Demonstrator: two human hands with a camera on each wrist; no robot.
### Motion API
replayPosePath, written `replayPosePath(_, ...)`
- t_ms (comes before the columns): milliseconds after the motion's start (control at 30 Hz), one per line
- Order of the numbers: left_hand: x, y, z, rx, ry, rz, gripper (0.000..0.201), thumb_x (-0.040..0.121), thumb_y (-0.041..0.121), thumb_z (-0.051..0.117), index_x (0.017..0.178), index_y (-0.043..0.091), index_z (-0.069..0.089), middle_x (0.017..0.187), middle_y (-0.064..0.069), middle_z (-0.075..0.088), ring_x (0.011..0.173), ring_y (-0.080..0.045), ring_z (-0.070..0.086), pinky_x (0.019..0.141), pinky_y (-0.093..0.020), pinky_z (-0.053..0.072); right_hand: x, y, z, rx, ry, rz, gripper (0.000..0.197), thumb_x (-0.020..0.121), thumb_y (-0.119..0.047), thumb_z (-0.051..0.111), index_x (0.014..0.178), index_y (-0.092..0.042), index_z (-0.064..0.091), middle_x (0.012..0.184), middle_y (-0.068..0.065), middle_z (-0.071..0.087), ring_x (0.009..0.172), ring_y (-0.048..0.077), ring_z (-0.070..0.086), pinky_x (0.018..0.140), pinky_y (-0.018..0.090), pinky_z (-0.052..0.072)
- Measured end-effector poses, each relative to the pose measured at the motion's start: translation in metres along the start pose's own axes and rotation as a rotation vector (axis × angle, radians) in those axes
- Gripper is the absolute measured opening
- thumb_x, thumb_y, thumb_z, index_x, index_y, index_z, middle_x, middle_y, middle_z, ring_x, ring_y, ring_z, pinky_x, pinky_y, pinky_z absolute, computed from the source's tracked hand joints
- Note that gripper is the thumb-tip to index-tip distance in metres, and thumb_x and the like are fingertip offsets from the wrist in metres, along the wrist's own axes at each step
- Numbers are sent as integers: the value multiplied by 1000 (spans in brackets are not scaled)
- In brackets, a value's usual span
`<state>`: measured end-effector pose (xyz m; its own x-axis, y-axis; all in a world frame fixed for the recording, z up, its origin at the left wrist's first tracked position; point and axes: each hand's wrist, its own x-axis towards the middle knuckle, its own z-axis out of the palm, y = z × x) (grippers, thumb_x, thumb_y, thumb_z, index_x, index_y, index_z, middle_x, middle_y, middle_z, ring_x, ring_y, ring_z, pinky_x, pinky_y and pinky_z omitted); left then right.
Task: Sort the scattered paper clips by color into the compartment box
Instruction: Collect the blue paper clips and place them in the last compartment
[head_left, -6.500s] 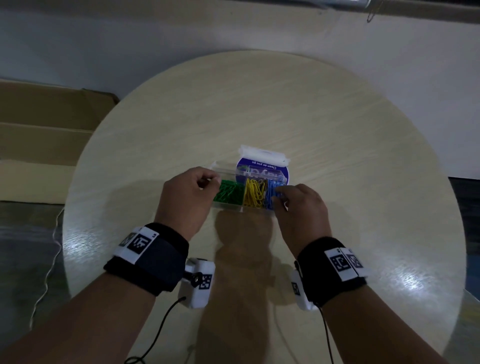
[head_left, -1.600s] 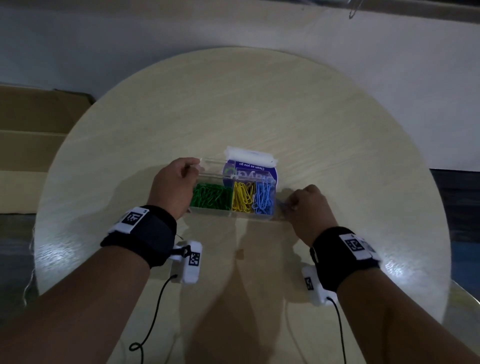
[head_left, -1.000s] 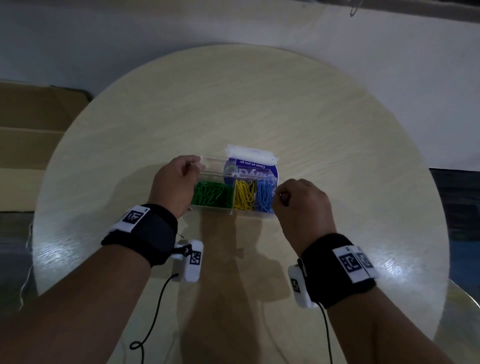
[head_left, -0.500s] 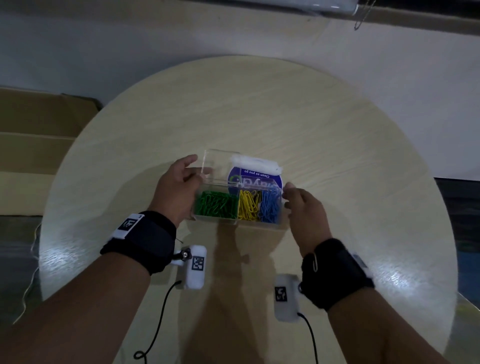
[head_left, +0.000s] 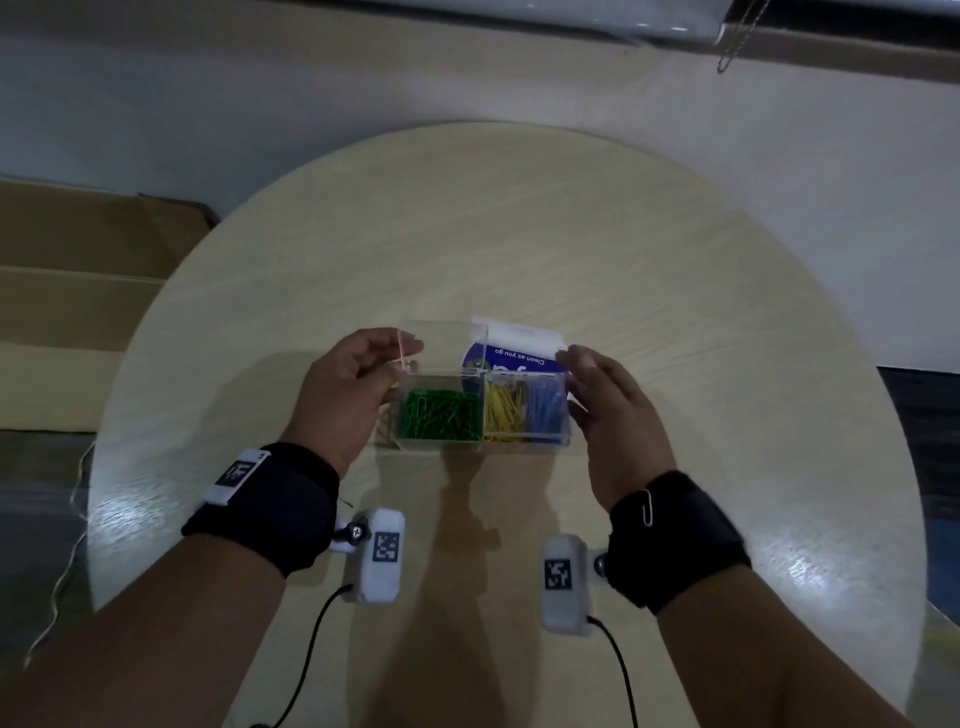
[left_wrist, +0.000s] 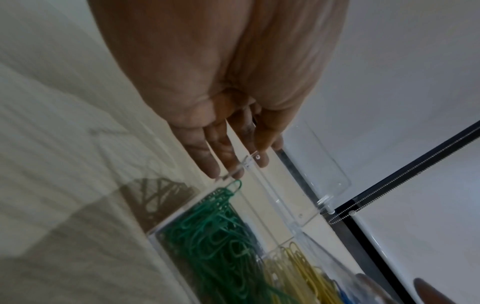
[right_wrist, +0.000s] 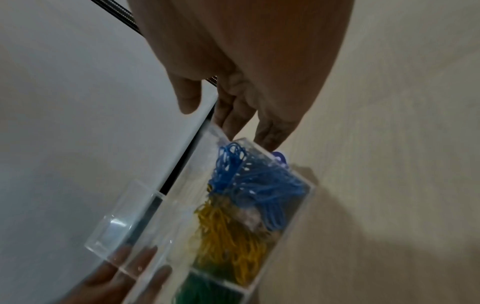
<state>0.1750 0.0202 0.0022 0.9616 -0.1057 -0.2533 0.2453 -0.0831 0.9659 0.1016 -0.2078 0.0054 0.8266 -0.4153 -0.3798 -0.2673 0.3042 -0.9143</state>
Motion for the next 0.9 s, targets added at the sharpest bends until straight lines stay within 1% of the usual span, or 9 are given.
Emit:
replayPosePath(100,-12,-4,-3,-90,0,-15,32,92,1,49,83,21,72,115,4,71,112,-12,63,91,-35,51,-19,16,-5,-54,-24,-78,28,89,-17,63,117,-22,62,114,-3,69,108,12,63,82,25,53)
replayPosePath(133,-16,-7,-5,-59,-16,12,29,93,5,50,85,22,72,120,8,68,115,-8,61,92,-31,50,-23,22,-7,-87,-46,-100,32,88,-13,65,118,-22,61,115,-2,69,110,13,63,84,27,54)
replayPosePath(233,-26,-18,-5,233,-110,126,22,90,13,65,101,32,68,132,24,57,120,7,51,83,-10,47,-29,35,-9,-156,-64,-138,41,86,-4,65,123,-23,59,115,-4,69,110,14,63,88,32,54)
replayPosePath(367,-30,-23,-3,256,-124,169,41,89,6,66,120,31,61,131,34,52,126,10,44,95,-14,47,-31,38,-7,-193,-48,-168,43,87,-5,64,125,-26,57,112,-7,70,105,9,65,85,28,55)
replayPosePath(500,-32,-19,-3,249,-88,119,46,92,15,64,124,46,56,137,23,51,129,9,42,97,-17,46,-34,35,-7,-216,-27,-170,38,92,-18,60,127,-34,54,113,-17,68,105,0,63,86,23,52)
replayPosePath(567,-36,-14,-7,240,-28,103,43,94,22,61,126,48,53,135,16,53,128,8,43,97,-20,46,-36,33,-12,-168,7,-170,37,93,-25,56,128,-37,51,117,-24,63,107,-7,59,89,23,50)
replayPosePath(667,-50,-8,-25,237,52,120,39,94,23,61,127,43,55,134,11,55,125,7,46,93,-15,42,-49,32,-22,-211,12,-161,53,87,-27,64,134,-33,42,138,-12,49,111,-6,55,79,12,50)
replayPosePath(800,-85,-9,-61,295,84,118,39,91,22,63,121,45,56,133,11,56,123,0,51,98,-27,44,-54,32,-31,-649,-124,-306,93,65,-25,86,140,-37,32,137,-16,39,114,0,52,88,16,47)
replayPosePath(900,-111,-19,-85,302,121,78,41,86,19,68,117,44,60,130,13,59,122,-3,53,97,-27,46,-36,26,-25,-910,-198,-408,89,67,-29,84,140,-37,34,135,-16,36,111,3,50,92,23,48)
